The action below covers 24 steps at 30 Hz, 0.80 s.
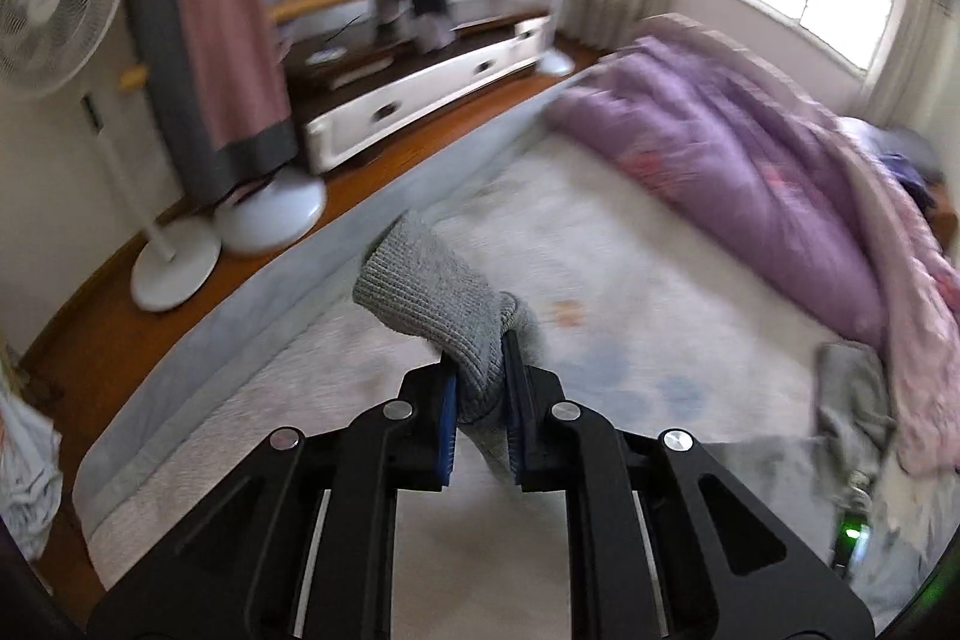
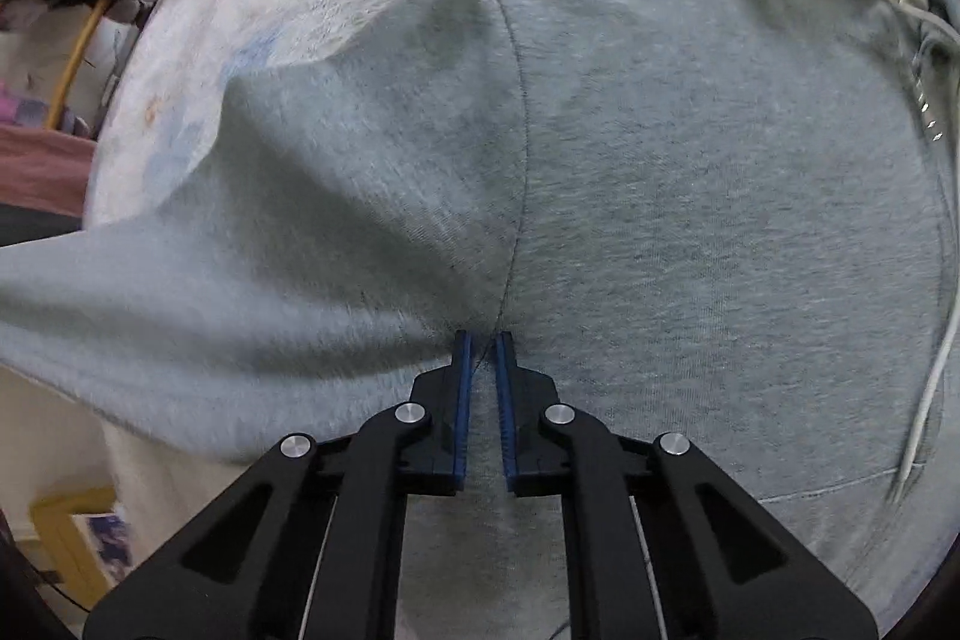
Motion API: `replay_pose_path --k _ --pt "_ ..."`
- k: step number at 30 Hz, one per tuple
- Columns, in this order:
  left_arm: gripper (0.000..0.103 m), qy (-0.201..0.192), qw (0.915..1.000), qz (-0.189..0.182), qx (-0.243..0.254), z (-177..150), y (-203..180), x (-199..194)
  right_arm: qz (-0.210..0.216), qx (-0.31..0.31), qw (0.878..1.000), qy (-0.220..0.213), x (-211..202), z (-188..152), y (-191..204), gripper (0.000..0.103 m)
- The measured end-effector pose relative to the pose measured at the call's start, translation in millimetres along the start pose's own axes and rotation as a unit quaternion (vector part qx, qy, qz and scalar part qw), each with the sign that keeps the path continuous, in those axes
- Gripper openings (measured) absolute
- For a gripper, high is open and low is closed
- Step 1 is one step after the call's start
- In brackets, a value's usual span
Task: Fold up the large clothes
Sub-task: 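Fold the held sleeve across the hoodie body with the left tool and release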
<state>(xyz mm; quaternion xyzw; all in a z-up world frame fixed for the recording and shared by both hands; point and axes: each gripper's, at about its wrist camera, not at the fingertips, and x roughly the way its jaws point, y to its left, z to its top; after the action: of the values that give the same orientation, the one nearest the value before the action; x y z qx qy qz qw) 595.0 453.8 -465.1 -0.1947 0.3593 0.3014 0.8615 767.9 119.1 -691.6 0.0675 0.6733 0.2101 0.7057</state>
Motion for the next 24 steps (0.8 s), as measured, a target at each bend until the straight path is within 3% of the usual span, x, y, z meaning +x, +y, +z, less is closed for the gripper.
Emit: replay_pose_path --k 7,13,16,20,24 --pt "0.013 -0.036 0.9919 -0.092 0.079 -22 -165 -48 0.023 0.027 0.997 -0.065 -94 -13 -64 0.011" --pt "0.013 0.005 0.9768 -0.156 0.146 -92 -340 -46 -0.012 0.049 0.989 -0.141 -209 -24 -174 0.012" --pt "0.013 0.030 0.9670 -0.170 0.187 -142 -416 -36 -0.045 0.058 0.982 -0.172 -254 -29 -228 0.012" --pt "0.013 0.077 0.9515 -0.174 0.242 -217 -488 -15 -0.095 0.074 0.971 -0.206 -306 -35 -299 0.012" --pt "0.013 0.128 0.9381 -0.147 0.287 -278 -535 9 -0.140 0.112 0.955 -0.234 -346 -44 -373 0.016"
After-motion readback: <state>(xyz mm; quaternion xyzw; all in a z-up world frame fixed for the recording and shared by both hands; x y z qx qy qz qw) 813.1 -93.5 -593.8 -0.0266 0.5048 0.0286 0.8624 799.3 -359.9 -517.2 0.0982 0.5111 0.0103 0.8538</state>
